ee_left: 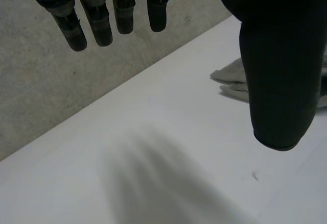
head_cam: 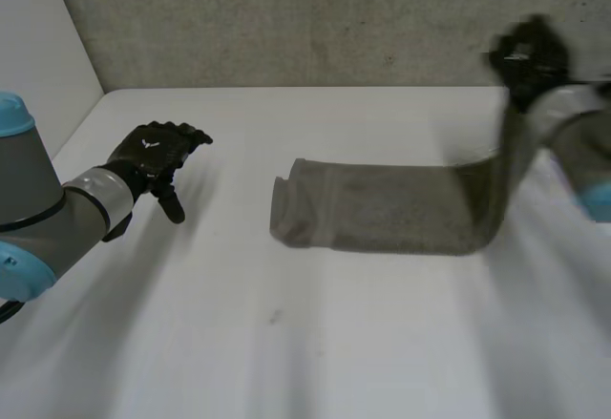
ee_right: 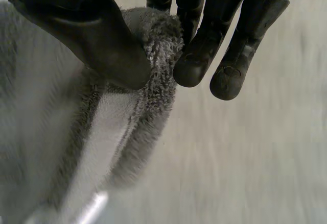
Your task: Fold the towel.
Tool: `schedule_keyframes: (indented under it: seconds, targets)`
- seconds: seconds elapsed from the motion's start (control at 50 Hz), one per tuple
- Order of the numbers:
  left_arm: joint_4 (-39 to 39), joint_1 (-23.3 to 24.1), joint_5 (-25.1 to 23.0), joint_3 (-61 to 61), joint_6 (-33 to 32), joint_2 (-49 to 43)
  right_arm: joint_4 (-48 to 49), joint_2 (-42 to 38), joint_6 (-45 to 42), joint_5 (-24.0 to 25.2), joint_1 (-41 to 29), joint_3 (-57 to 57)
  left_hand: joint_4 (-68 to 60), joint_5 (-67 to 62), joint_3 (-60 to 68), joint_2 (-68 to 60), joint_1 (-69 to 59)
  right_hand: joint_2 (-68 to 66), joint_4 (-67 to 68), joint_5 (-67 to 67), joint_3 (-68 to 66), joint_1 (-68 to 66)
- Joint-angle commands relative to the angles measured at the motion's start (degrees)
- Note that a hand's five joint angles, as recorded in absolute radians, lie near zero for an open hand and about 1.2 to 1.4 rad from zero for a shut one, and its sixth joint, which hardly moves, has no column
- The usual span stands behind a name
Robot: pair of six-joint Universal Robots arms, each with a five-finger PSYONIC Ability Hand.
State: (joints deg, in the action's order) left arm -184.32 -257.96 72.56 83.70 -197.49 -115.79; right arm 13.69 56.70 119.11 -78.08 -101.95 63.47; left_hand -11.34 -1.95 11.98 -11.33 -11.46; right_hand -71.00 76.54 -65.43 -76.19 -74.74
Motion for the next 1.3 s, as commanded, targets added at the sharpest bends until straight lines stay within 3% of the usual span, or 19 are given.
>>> schedule_keyframes:
  seconds: [0.02,0.1,0.24,0.26,0.28,0.3,0.32,0.34,0.42,0.52,0.56,0.68,0.84,1.06,1.14,1.3]
  targets:
    - [-0.07,0.62,0.04,-0.11,0.00,0.13,0.11,-7.30,0.86,1.35,-19.16,-4.67,-0.73,-0.12,0.08,-0.73,-0.60,-9.00,3.46,-4.57,-3.81,-5.26]
    - [-0.07,1.05,0.04,-0.11,0.00,0.04,-0.94,-14.05,0.43,1.43,-27.05,-4.68,-0.73,-0.12,0.08,-0.73,-0.60,-9.00,3.46,-4.57,-3.81,-5.26]
    - [-0.34,2.90,0.04,-0.55,0.00,-0.84,-3.67,-18.64,-1.16,1.08,-29.71,-4.23,-0.73,-0.12,0.08,-0.73,-0.60,-9.00,3.46,-4.57,-3.81,-5.26]
    - [-0.60,3.34,0.04,-0.90,0.00,-0.93,-3.84,-18.47,-1.33,0.91,-29.71,-4.23,-0.73,-0.12,0.08,-0.73,-0.60,1.60,-7.13,6.03,6.79,5.34]
    - [-1.03,3.60,0.04,-1.25,0.00,-1.01,-3.85,-17.77,-1.25,0.56,-29.71,-4.06,-1.06,-0.45,0.41,-1.06,-0.94,30.35,-35.88,34.78,35.54,34.09]
    - [-1.04,3.60,0.04,-1.25,0.00,-1.02,-3.85,-17.76,-1.24,0.56,-29.71,-4.06,-1.06,-0.46,0.42,-1.07,-0.94,30.64,-36.17,35.07,35.82,34.38]
    - [-1.56,3.95,0.04,-1.86,0.00,-1.36,-3.93,-16.28,-0.55,0.21,-29.45,-3.71,-1.06,-0.46,0.42,-1.07,-0.94,55.79,-61.32,60.21,60.97,59.53]
    - [-1.83,4.74,0.04,-2.83,0.00,-1.89,-3.93,-13.92,0.24,-0.32,-29.18,-2.75,-1.23,-0.62,0.58,-1.23,-1.11,61.00,-66.54,65.43,66.19,64.74]
    - [-1.92,6.59,0.22,-5.65,0.96,-2.77,-3.93,-8.36,3.50,-1.03,-27.86,0.77,-1.73,-1.13,1.09,-1.74,-1.61,61.00,-66.54,65.43,66.19,64.74]
    - [-1.92,8.96,0.39,-10.39,6.94,-4.27,-3.93,0.26,13.52,-0.76,-24.35,8.16,-2.07,-1.47,1.43,-2.08,-1.95,61.00,-66.54,65.43,66.19,64.74]
    - [-1.92,11.06,0.48,-13.72,11.75,-6.02,-3.85,5.77,21.65,-0.59,-21.55,14.02,-2.07,-1.47,1.43,-2.08,-1.95,61.00,-66.54,65.43,66.19,64.74]
    - [-1.83,14.06,1.10,-19.36,16.61,-9.72,-5.25,10.89,31.44,-0.94,-15.58,22.64,-2.74,-2.14,2.10,-2.75,-2.62,61.00,-66.54,65.43,66.19,64.74]
    - [-1.57,18.54,2.59,-24.54,18.10,-17.26,-8.94,11.42,33.21,0.29,-8.71,28.54,-3.08,-2.47,2.44,-3.09,-2.96,61.00,-66.54,65.43,66.19,64.74]
    - [-1.30,21.53,3.21,-29.03,17.93,-23.52,-6.31,10.89,33.30,2.23,-5.28,33.82,-4.43,-3.82,3.78,-4.43,-4.30,61.00,-66.54,65.43,66.19,64.74]
    - [-1.13,21.62,6.18,-32.27,17.66,-27.11,-1.32,10.63,32.86,2.40,-4.66,36.63,-5.76,-5.16,5.12,-5.77,-5.64,61.00,-66.54,65.43,66.19,64.74]
    - [-0.42,21.01,14.97,-35.79,16.09,-30.54,5.03,7.83,32.77,2.67,-2.73,37.17,-8.46,-7.86,7.82,-8.47,-8.34,44.27,-49.80,48.70,49.46,48.01]
